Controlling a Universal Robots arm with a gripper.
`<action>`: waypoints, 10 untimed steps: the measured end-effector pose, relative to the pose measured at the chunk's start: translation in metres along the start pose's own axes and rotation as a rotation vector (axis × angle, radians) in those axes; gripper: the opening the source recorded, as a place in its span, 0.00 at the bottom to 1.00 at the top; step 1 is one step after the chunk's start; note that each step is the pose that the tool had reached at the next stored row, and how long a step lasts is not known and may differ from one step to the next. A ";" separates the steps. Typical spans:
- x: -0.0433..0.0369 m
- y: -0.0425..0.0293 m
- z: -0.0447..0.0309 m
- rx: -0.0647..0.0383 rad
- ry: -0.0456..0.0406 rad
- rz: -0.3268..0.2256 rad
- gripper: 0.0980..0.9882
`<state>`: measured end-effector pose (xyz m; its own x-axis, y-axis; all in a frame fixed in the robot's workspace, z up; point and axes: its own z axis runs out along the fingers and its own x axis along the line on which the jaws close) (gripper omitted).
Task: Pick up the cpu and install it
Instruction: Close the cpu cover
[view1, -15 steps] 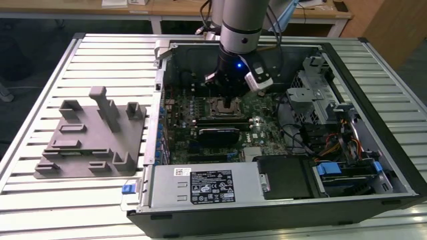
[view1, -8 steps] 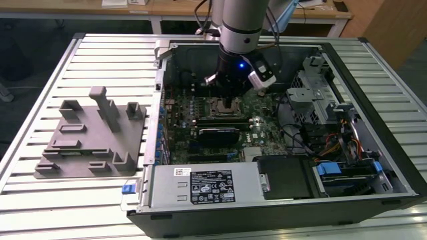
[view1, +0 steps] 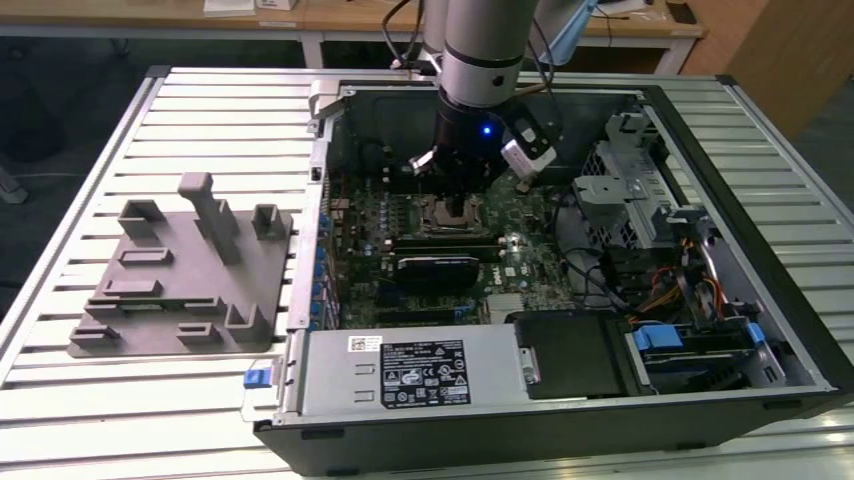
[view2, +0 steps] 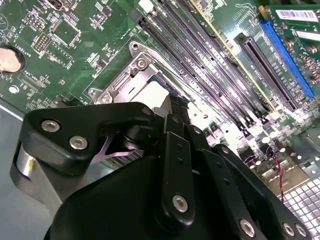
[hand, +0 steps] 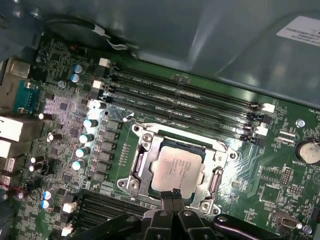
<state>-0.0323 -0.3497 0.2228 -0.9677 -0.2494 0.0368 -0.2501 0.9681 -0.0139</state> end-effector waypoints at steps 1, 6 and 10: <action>0.0001 0.0001 0.0000 -0.004 -0.0017 0.000 0.01; 0.0010 0.0001 0.0007 -0.030 -0.0117 0.000 0.01; 0.0012 0.0000 0.0015 -0.037 -0.0129 0.010 0.01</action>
<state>-0.0335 -0.3500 0.2214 -0.9705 -0.2400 0.0239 -0.2395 0.9706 0.0224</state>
